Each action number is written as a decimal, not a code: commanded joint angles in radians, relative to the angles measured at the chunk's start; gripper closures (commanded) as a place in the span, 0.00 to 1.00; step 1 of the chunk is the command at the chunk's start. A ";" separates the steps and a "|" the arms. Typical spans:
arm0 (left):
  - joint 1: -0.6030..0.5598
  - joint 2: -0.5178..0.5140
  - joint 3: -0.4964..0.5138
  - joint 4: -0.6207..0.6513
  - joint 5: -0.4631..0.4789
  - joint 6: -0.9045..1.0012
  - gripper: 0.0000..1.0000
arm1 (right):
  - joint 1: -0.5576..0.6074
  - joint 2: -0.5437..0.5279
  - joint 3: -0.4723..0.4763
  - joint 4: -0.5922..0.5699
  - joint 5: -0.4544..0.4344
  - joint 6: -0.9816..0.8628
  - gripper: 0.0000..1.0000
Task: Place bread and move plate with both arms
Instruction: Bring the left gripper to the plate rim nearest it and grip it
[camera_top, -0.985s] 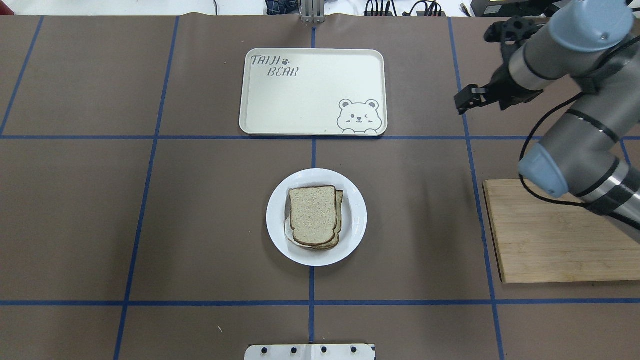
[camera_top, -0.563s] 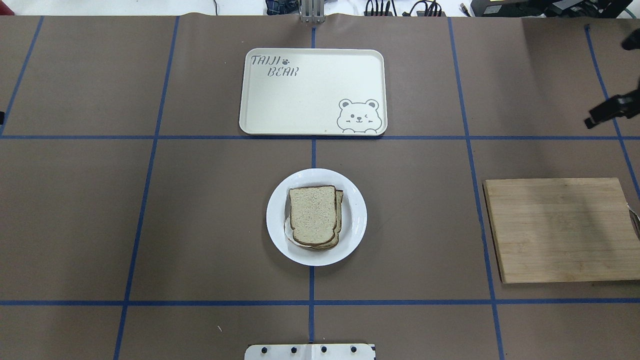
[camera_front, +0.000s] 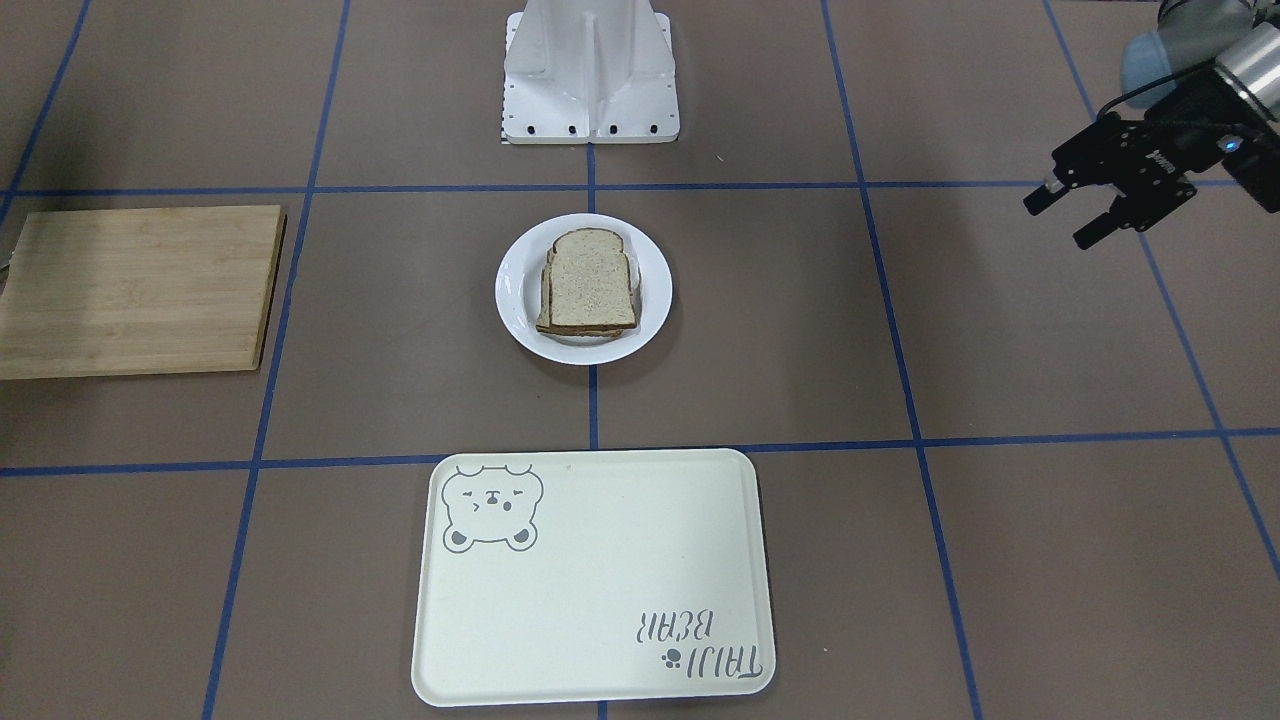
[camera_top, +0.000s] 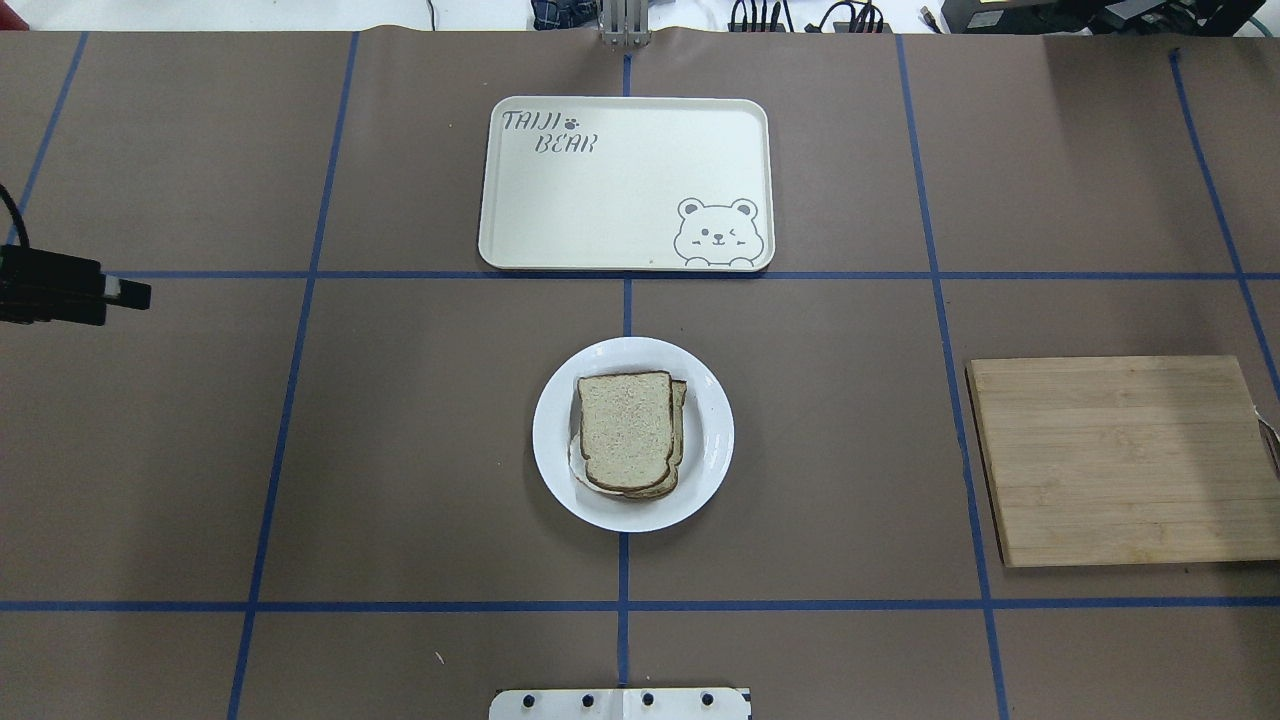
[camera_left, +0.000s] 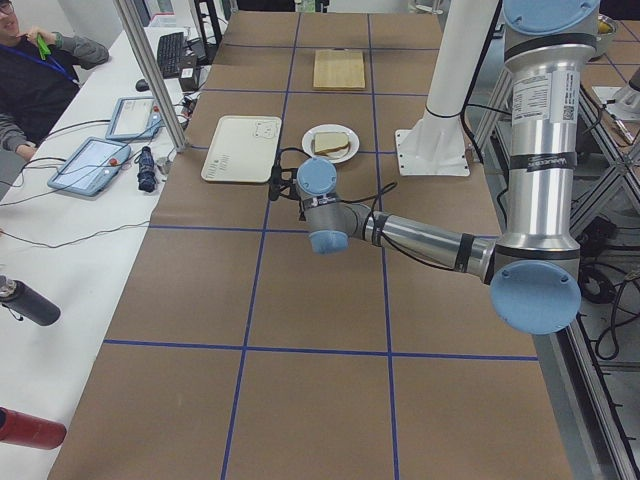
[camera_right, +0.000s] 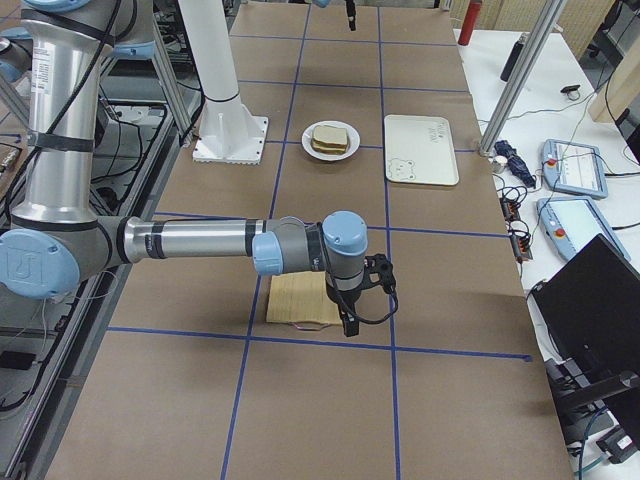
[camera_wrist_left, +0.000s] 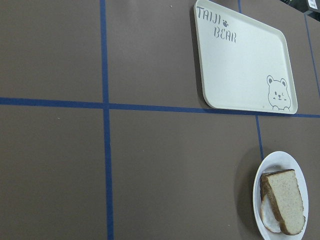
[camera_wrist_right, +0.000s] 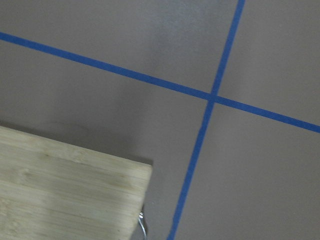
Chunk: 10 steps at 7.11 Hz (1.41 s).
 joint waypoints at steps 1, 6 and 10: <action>0.259 -0.096 0.059 -0.117 0.260 -0.191 0.02 | 0.025 -0.011 -0.006 -0.005 0.005 -0.021 0.00; 0.639 -0.302 0.157 -0.125 0.697 -0.350 0.30 | 0.028 -0.019 -0.006 -0.002 -0.001 -0.022 0.00; 0.640 -0.352 0.258 -0.198 0.695 -0.352 0.45 | 0.027 -0.016 -0.009 -0.002 -0.002 -0.022 0.00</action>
